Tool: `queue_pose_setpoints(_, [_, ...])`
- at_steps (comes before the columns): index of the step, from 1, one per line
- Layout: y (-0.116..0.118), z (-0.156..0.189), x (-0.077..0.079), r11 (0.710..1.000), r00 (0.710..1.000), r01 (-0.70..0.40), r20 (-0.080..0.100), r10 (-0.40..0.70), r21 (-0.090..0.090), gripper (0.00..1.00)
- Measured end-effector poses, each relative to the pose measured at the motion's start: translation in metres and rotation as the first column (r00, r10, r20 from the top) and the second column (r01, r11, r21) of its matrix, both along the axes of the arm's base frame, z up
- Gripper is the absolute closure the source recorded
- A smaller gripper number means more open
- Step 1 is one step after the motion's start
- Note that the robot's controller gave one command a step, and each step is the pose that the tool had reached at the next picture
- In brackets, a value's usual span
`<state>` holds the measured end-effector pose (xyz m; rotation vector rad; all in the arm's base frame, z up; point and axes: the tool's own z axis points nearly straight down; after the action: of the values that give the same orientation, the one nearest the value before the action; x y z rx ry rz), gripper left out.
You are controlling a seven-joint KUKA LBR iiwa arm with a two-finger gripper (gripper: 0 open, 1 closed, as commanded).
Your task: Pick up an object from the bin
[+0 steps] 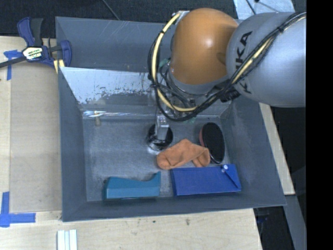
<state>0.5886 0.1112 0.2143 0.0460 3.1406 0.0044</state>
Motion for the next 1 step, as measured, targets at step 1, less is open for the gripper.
queue_pose_setpoints(1, [-0.0258, 0.0130, 0.0014, 0.997, 0.997, 0.078, 0.012, -0.078, -0.003, 0.00])
